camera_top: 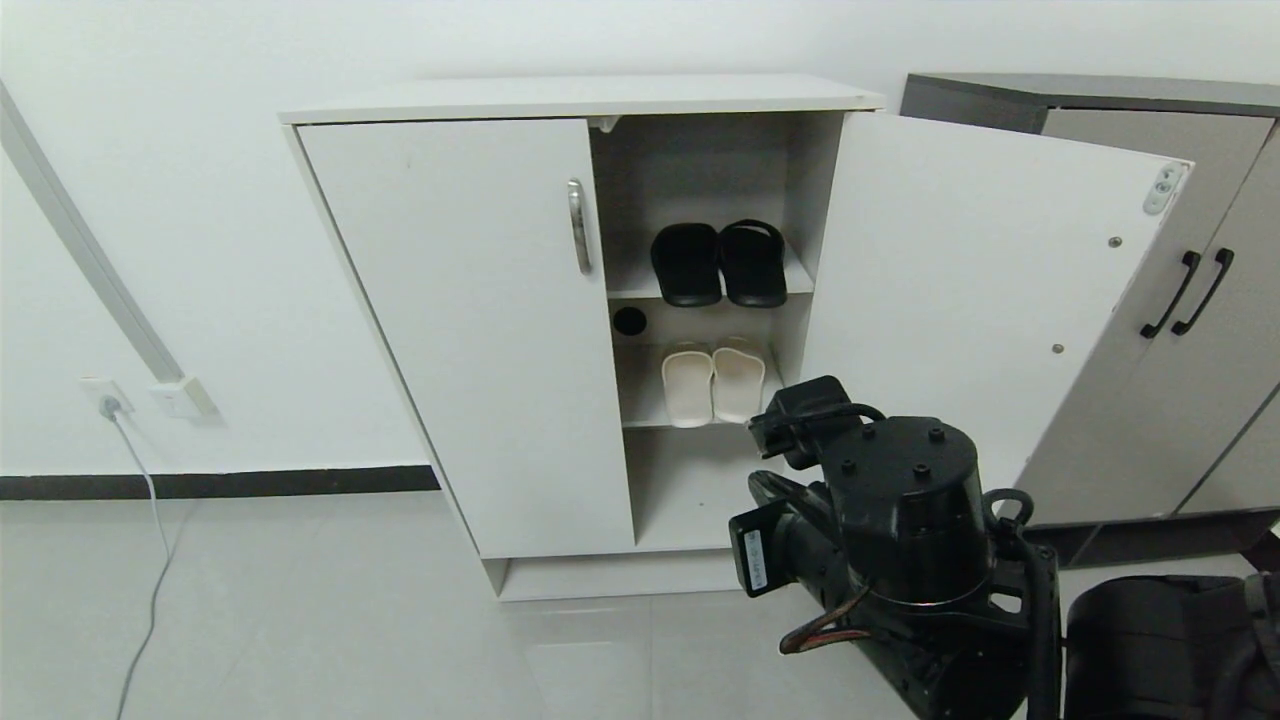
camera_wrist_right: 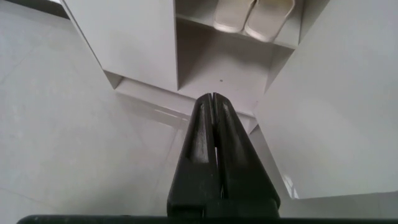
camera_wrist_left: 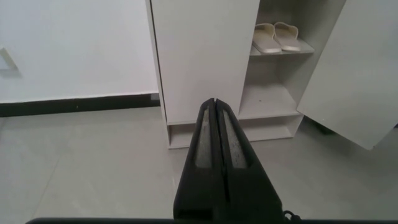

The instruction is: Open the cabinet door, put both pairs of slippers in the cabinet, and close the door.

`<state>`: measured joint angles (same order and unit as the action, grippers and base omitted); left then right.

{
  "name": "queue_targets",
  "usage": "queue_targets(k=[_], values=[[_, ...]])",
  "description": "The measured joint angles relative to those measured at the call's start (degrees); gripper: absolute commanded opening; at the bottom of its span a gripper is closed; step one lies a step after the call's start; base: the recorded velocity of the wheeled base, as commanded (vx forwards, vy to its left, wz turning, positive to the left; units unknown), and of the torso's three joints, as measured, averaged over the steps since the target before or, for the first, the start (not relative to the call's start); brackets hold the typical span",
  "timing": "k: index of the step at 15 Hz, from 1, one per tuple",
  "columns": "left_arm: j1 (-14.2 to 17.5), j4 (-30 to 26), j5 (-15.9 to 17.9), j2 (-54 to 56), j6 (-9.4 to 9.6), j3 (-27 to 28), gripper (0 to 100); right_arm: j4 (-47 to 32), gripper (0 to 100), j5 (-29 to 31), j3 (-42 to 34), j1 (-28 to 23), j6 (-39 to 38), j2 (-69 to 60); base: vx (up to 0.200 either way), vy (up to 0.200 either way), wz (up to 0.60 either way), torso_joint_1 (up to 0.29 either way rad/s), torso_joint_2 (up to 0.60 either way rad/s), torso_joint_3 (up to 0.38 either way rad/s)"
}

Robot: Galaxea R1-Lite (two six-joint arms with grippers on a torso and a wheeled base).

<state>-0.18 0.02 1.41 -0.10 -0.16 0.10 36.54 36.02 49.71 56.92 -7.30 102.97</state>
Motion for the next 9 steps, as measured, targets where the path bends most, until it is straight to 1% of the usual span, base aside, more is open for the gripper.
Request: queue_targets(k=[1,5,9], values=[[0.0,-0.29,-0.02,0.0,0.0,-0.1,0,-0.06,0,-0.01,-0.02,0.11,0.05,-0.02,0.0,0.0,0.0,0.027,-0.24,-0.373],[0.05,-0.12,0.0,0.0,0.0,0.01,0,-0.09,0,-0.01,-0.02,0.09,0.09,0.11,0.0,0.0,0.0,0.041,-0.51,-0.371],[0.0,-0.12,-0.02,0.0,0.0,-0.02,0,-0.06,0,0.02,-0.07,0.07,0.09,0.11,0.0,0.0,0.0,0.115,-0.46,-0.349]])
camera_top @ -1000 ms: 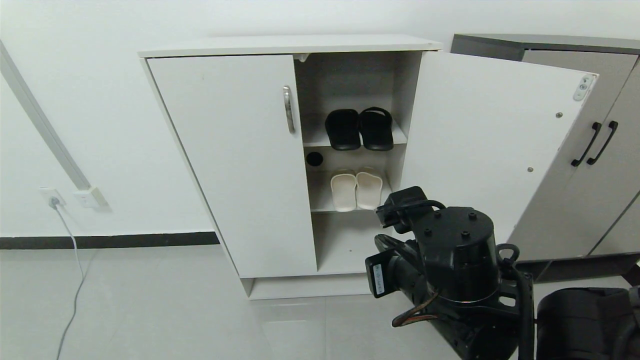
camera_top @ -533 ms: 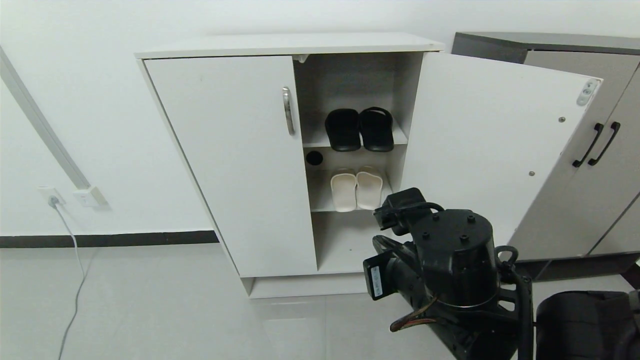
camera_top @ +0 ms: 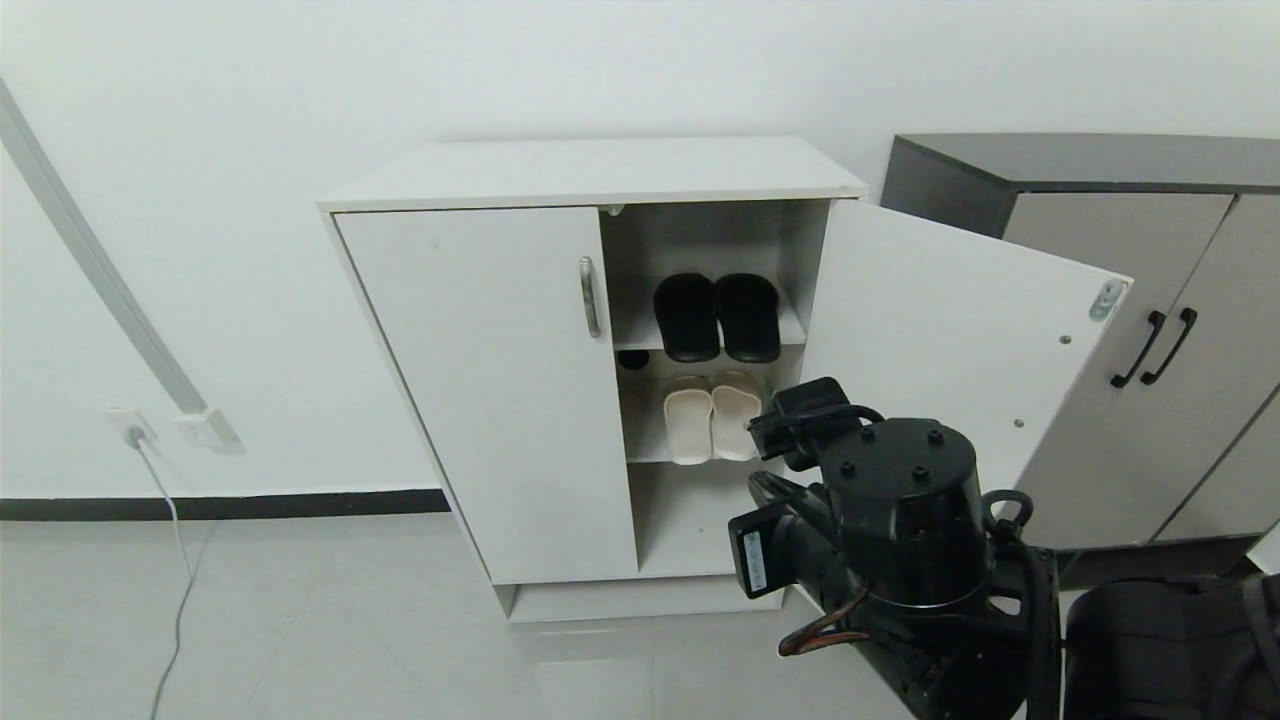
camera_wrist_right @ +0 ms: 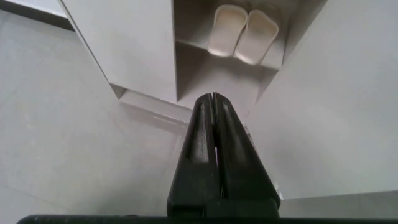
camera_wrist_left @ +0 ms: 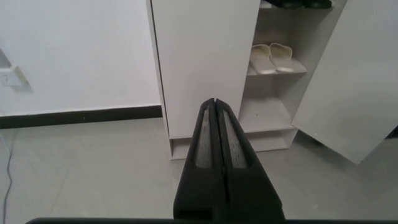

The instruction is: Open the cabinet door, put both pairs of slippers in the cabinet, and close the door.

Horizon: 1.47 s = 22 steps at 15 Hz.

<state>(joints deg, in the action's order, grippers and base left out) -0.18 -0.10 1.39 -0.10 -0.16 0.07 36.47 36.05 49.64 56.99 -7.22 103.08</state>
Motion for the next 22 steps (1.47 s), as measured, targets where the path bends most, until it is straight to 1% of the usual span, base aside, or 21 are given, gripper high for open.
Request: queue_targets(k=[11,22], values=[[0.0,0.02,0.02,0.0,0.0,0.0,0,0.0,0,-0.02,-0.04,-0.07,0.0,0.02,0.0,0.0,0.0,0.165,-0.49,-0.322],[0.0,0.0,0.05,0.0,0.06,0.02,0,0.01,0,0.0,0.07,0.01,0.02,0.0,0.0,0.0,0.0,0.239,-0.57,-0.328]])
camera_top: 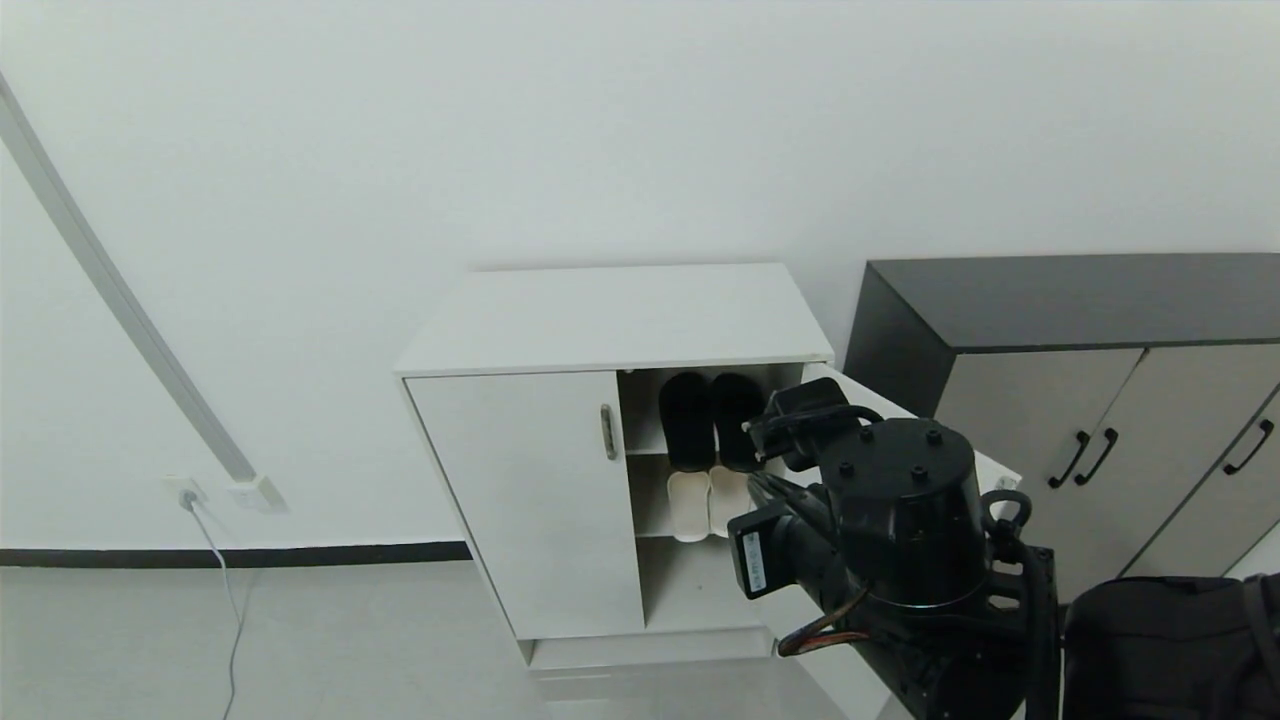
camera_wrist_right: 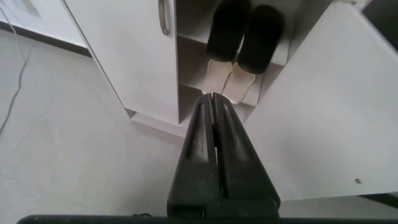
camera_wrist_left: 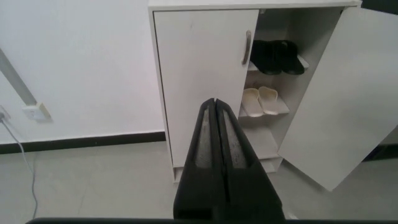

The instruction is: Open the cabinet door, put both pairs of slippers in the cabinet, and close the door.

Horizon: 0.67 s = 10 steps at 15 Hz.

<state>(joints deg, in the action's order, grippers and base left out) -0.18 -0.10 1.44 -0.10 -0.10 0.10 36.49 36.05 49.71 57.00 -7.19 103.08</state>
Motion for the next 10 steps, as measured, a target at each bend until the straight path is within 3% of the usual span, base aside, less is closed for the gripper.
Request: queue_targets(k=[7,10], values=[[0.0,0.0,-0.02,0.0,-0.06,-0.02,0,-0.01,0,-0.02,-0.1,-0.04,0.0,0.02,0.0,0.0,0.0,0.18,-0.4,-0.219],[0.0,0.0,-0.02,0.0,-0.06,-0.02,0,-0.01,0,-0.02,-0.24,-0.09,0.35,0.02,0.0,0.0,0.0,0.009,-0.03,-0.012]])
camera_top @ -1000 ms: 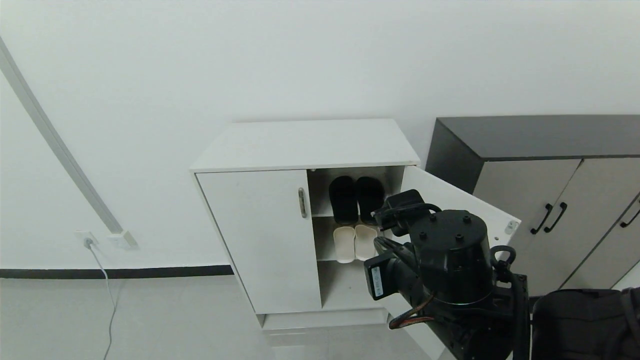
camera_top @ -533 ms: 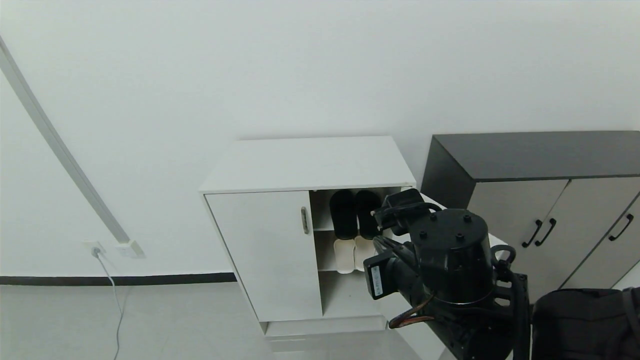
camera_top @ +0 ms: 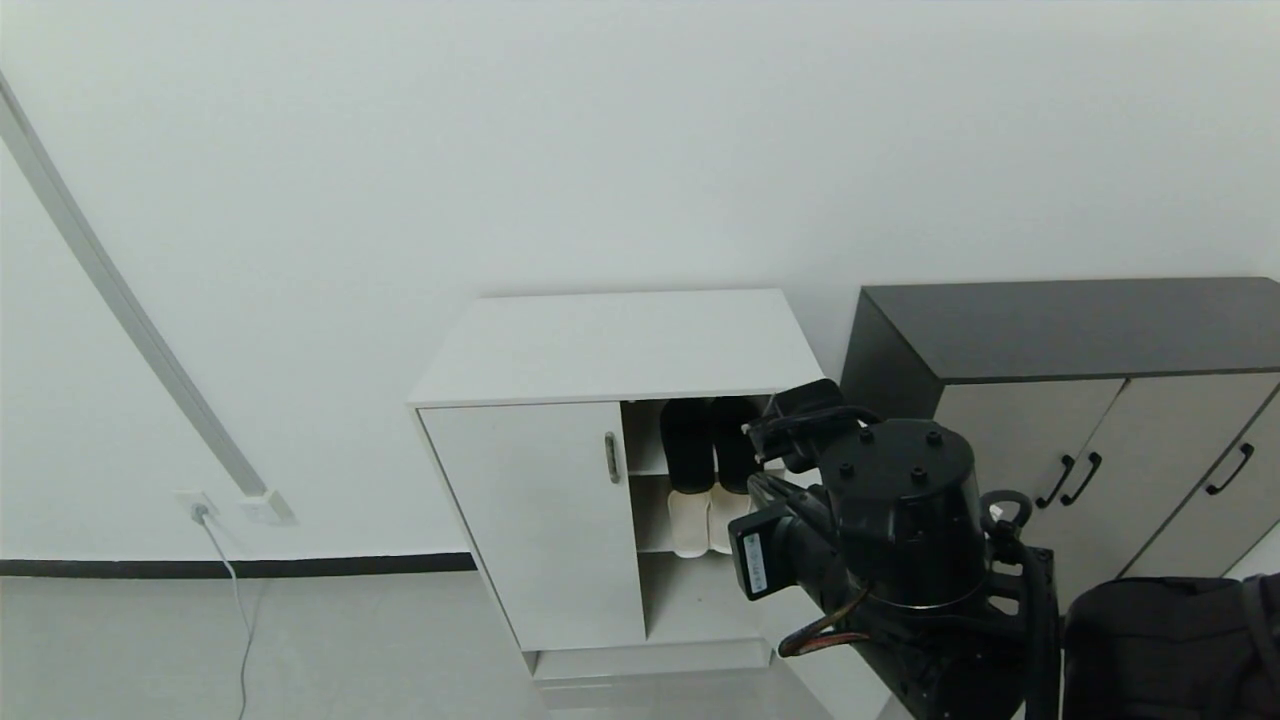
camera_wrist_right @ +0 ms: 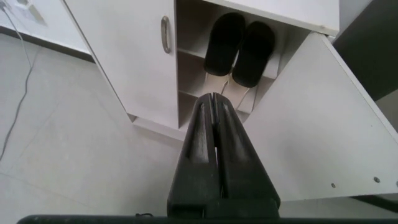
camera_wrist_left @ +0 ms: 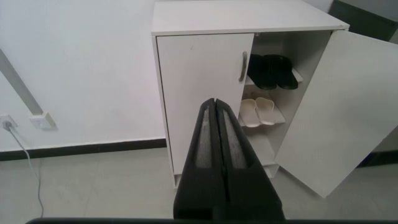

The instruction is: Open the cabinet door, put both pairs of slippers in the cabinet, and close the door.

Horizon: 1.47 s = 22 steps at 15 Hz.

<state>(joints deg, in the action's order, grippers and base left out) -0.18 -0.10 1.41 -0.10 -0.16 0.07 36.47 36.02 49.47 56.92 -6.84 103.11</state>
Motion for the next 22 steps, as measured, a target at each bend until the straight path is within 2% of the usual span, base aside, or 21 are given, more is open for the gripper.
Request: queue_targets(k=[5,10,17,20,22], values=[[0.0,0.0,0.0,0.0,0.0,0.0,0,-0.02,0,-0.09,-0.41,0.05,0.27,0.0,0.0,0.0,0.0,0.0,0.0,0.0],[-0.02,-0.04,0.0,0.0,0.05,0.0,0,0.0,0,-0.09,-1.02,-0.09,0.35,0.01,0.0,0.0,-0.6,0.003,0.0,0.002],[0.02,0.02,0.0,0.0,0.06,0.0,0,0.0,0,-0.11,-1.05,-1.19,0.35,0.87,0.0,0.0,0.0,0.0,0.0,0.0],[0.0,0.0,0.0,0.0,0.02,-0.02,0,0.04,0,-0.11,-1.02,-1.35,0.35,1.02,-0.2,0.0,0.0,0.004,0.0,0.002],[0.0,0.0,-0.02,0.0,0.05,-0.02,0,-0.02,0,-0.09,-1.02,-1.93,0.35,1.13,0.0,0.0,0.0,0.0,0.0,0.0]])
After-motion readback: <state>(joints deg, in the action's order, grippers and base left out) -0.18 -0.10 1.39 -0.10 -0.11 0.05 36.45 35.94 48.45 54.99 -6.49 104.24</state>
